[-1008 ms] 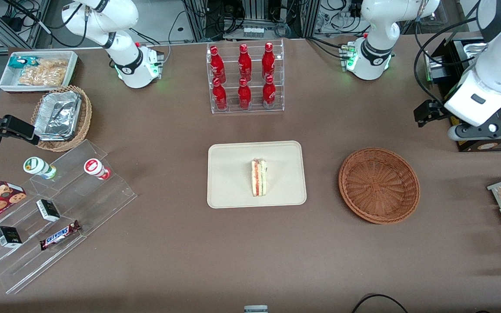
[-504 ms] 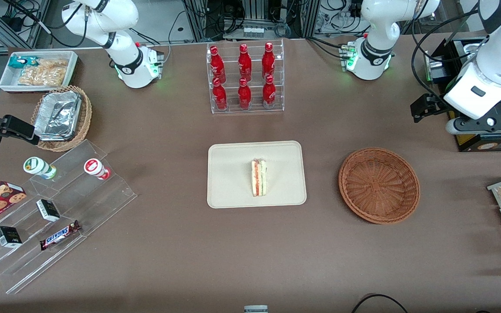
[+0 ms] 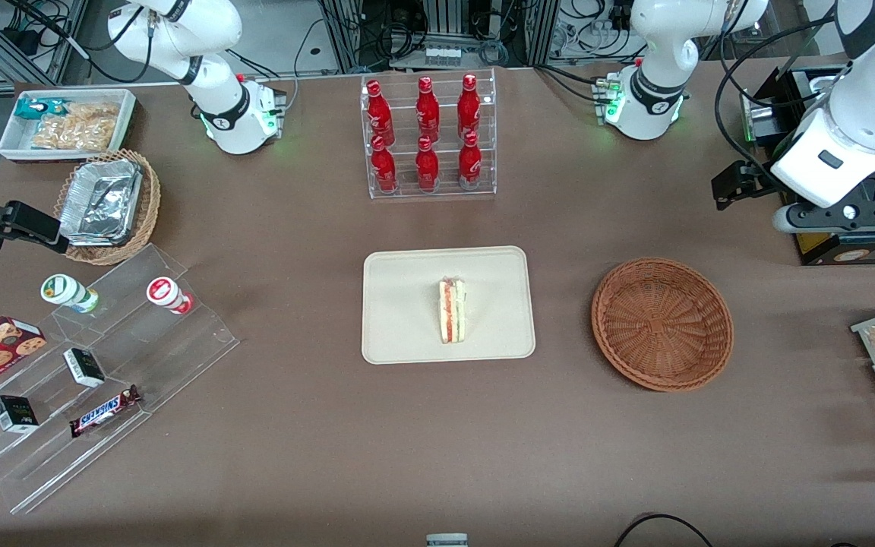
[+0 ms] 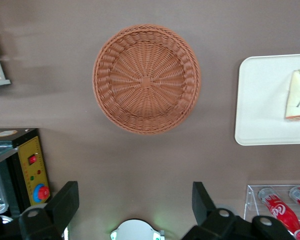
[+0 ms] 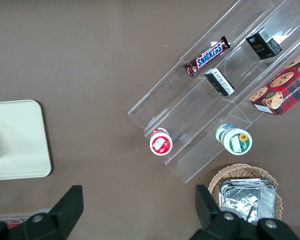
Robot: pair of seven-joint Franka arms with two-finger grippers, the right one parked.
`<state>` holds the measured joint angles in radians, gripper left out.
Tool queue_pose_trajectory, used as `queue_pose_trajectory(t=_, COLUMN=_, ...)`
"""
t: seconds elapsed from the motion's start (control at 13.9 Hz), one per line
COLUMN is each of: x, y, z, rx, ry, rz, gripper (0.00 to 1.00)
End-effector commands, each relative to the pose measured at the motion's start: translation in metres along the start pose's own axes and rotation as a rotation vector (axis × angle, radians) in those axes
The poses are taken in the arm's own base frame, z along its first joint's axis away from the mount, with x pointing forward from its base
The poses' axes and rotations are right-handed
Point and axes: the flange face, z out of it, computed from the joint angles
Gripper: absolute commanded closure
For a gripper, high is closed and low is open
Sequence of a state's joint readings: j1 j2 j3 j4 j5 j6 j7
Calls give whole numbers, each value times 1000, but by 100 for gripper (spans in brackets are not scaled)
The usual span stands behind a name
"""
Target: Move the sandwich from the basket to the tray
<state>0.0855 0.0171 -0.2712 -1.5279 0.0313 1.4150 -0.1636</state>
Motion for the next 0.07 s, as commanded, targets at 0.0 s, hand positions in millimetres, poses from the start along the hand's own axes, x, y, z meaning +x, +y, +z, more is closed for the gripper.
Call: queue_pose_trajectory(t=0.0, x=-8, y=-7, z=-3, rx=-21, ry=-11, rz=0, gripper=0)
